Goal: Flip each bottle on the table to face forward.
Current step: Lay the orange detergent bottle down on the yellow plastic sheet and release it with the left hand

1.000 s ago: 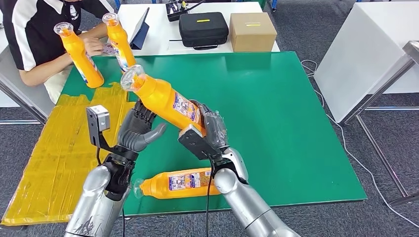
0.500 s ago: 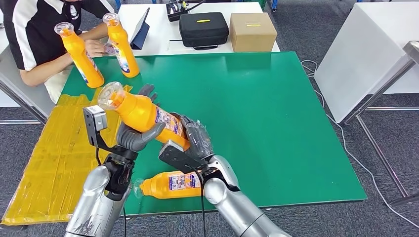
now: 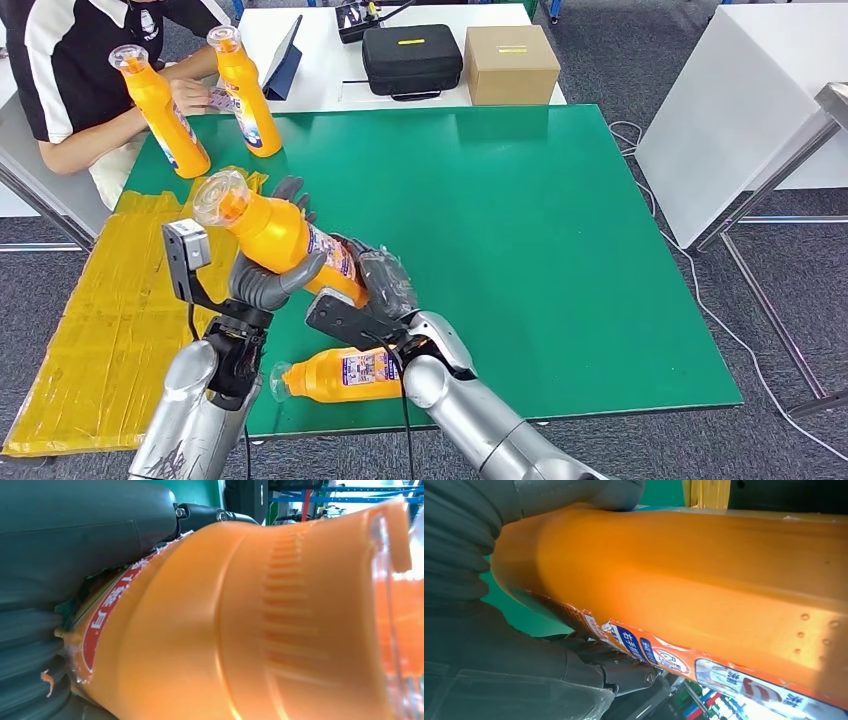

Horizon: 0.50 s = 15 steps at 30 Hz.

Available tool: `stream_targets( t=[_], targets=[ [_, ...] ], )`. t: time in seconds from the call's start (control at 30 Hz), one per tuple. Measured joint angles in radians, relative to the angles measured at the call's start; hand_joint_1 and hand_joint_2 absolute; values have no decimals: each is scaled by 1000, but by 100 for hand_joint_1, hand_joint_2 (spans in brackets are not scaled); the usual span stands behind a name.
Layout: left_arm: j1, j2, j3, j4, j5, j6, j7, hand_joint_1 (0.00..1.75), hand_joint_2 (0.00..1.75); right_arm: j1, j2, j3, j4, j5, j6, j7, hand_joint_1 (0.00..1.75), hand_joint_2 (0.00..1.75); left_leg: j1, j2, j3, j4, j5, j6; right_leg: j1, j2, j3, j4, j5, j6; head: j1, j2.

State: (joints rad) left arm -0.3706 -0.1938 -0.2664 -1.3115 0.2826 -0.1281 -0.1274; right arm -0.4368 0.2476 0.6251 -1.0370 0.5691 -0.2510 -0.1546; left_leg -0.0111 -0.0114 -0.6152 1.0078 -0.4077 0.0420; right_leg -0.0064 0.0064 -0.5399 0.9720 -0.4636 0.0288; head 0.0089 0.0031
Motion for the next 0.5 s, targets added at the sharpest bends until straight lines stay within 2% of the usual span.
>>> stream_targets(
  t=[0.13,0.33,0.5],
  targets=[
    [1,2,0,1,-1,1,-4,134,175,-7,0,7,11,-9,0,-2,175,175,0,0,0,0,0,0,0,0,0,0,0,0,0,0],
    [3,6,0,2,-1,2,-12,168,175,-10,0,12,18,-20,-3,-5,175,175,0,0,0,0,0,0,0,0,0,0,0,0,0,0],
    [3,7,0,2,-1,4,-15,173,175,-10,-1,17,18,-25,-5,-7,175,175,0,0,0,0,0,0,0,0,0,0,0,0,0,0]
  ],
)
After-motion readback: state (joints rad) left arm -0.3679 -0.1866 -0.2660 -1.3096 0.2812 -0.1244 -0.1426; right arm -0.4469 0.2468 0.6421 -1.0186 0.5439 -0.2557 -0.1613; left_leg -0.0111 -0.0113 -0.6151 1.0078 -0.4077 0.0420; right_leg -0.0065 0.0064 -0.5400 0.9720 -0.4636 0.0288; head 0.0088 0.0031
